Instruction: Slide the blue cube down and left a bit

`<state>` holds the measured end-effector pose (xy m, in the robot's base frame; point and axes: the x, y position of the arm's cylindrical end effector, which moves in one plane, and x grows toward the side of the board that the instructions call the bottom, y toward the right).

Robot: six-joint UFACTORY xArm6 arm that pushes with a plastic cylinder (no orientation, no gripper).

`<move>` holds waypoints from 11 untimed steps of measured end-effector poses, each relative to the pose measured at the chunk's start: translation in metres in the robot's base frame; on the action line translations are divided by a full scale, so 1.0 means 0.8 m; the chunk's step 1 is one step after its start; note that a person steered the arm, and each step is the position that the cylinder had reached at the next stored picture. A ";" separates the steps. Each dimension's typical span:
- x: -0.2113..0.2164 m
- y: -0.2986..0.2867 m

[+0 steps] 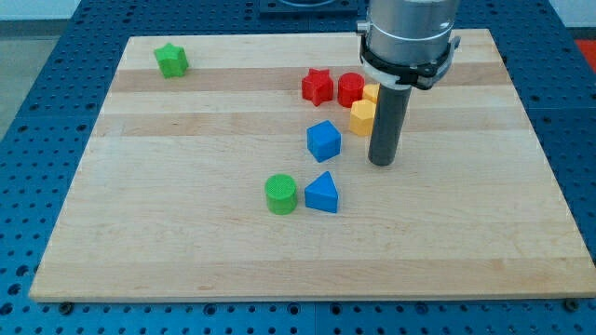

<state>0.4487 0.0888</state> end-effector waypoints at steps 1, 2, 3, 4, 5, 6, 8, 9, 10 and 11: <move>-0.021 -0.008; -0.019 -0.020; -0.023 -0.033; -0.026 -0.053; -0.037 -0.071; -0.042 -0.094; -0.065 -0.145; -0.090 -0.161; -0.135 -0.162; -0.162 -0.157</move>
